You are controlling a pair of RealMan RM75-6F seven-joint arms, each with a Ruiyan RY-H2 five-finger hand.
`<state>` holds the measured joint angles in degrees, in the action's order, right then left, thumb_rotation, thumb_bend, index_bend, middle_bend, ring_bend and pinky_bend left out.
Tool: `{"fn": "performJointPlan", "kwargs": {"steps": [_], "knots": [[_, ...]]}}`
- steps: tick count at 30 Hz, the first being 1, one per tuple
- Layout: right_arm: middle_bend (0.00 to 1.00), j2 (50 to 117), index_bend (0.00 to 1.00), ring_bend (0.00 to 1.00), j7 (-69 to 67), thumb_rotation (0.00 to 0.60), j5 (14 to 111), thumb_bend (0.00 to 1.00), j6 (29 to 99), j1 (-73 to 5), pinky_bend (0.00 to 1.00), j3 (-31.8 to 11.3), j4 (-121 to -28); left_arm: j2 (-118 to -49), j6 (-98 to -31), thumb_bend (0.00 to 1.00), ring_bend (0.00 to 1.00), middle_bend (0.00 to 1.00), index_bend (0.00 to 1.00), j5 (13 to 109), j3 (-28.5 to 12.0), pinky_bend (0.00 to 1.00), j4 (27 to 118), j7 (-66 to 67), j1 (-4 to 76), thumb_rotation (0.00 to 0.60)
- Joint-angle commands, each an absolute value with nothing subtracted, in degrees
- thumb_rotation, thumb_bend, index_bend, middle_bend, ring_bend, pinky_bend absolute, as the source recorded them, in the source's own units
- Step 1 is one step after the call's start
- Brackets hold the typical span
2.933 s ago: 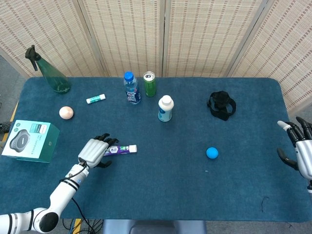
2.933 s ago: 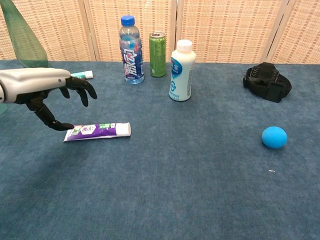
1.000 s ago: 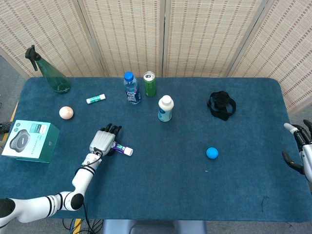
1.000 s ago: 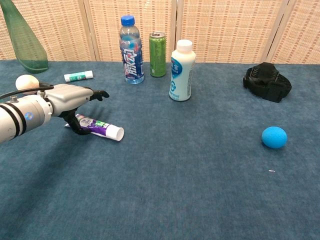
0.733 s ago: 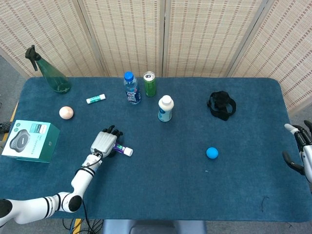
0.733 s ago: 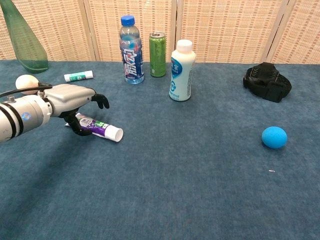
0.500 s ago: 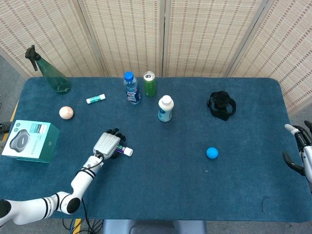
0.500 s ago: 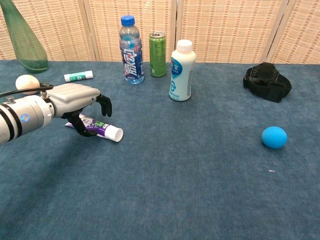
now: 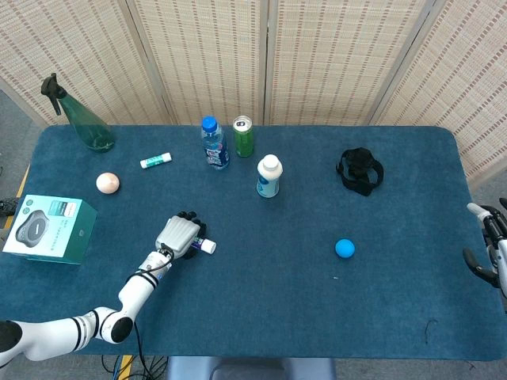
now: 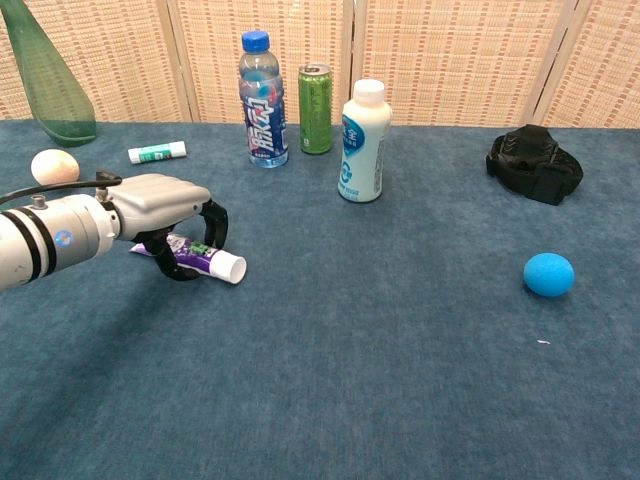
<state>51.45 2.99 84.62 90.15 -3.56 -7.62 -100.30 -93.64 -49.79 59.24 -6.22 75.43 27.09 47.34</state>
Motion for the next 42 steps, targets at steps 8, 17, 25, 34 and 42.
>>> {"fn": "performJointPlan", "kwargs": {"steps": [8,17,25,34,42], "knots": [[0.26,51.44,0.22,0.09,3.26,0.600,84.79,0.22,90.02,-3.64,0.16,-7.66,-100.57,-93.89,-48.96,0.23,0.19,0.40,0.42,58.37,-6.51,0.19,74.20,26.55,47.37,0.600],[0.26,51.37,0.22,0.09,3.58,0.600,84.83,0.22,90.15,-3.44,0.16,-7.58,-100.87,-94.18,-48.36,0.26,0.23,0.45,0.46,58.50,-6.87,0.19,73.06,25.71,47.62,0.600],[0.26,51.33,0.22,0.09,3.73,0.600,85.09,0.22,89.95,-3.60,0.16,-7.59,-101.00,-94.91,-48.73,0.28,0.30,0.55,0.56,59.88,-7.46,0.21,71.64,23.10,47.42,0.600],[0.26,50.82,0.22,0.09,4.57,0.600,87.15,0.22,88.83,-5.14,0.16,-7.81,-101.66,-89.01,-46.44,0.32,0.32,0.57,0.57,59.12,-8.80,0.22,77.65,19.84,47.24,0.600],[0.27,50.54,0.22,0.09,5.60,0.600,92.13,0.22,84.81,-9.62,0.16,-8.07,-103.07,-79.37,-41.06,0.35,0.33,0.58,0.57,56.91,-10.25,0.22,87.92,14.77,47.77,0.600]]}}
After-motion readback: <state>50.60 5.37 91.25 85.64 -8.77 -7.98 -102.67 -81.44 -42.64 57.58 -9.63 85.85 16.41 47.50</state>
